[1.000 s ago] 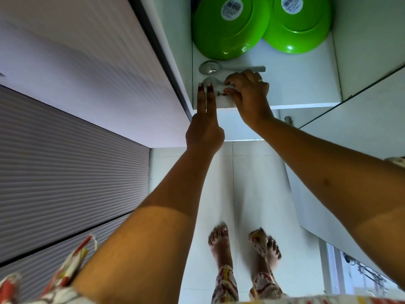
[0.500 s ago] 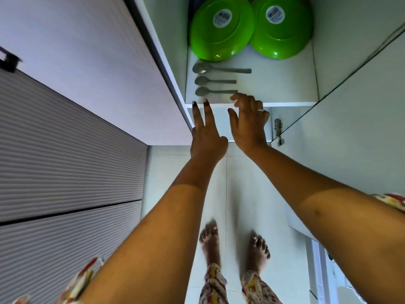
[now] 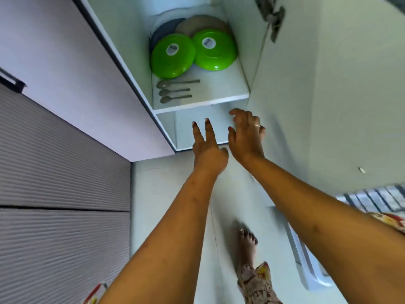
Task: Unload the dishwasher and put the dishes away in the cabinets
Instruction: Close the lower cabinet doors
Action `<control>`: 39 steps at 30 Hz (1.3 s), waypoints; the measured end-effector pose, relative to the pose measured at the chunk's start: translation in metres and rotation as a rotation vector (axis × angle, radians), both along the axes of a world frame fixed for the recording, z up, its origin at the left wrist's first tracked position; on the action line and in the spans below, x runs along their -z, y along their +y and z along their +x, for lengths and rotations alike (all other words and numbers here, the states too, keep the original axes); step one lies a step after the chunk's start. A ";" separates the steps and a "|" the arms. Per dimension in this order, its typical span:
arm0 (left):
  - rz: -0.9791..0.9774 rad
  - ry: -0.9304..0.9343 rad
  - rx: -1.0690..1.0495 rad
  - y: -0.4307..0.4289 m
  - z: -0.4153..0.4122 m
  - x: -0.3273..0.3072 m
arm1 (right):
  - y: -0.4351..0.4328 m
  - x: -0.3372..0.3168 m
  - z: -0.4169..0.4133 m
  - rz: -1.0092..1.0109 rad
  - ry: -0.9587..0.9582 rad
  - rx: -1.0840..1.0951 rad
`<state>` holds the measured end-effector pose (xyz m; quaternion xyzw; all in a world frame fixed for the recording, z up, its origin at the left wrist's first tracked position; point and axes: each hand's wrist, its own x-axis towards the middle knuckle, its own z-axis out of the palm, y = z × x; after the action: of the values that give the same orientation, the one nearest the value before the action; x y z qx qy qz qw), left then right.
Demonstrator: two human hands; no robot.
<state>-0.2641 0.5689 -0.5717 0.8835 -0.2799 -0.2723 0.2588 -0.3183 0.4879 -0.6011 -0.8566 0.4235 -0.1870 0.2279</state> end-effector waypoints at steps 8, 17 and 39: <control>-0.184 0.061 -0.029 0.060 -0.102 -0.068 | 0.077 -0.050 -0.097 -0.007 -0.174 0.232; -0.632 -0.038 0.111 0.019 -0.166 -0.181 | 0.037 -0.208 -0.171 -0.515 -0.197 0.507; -0.100 -0.747 -0.048 0.053 -0.088 -0.191 | 0.055 -0.205 -0.105 0.284 -0.038 -0.475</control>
<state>-0.3525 0.6222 -0.3811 0.9144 -0.3472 0.0888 0.1881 -0.4237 0.5428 -0.3958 -0.8877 0.2284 -0.0833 0.3911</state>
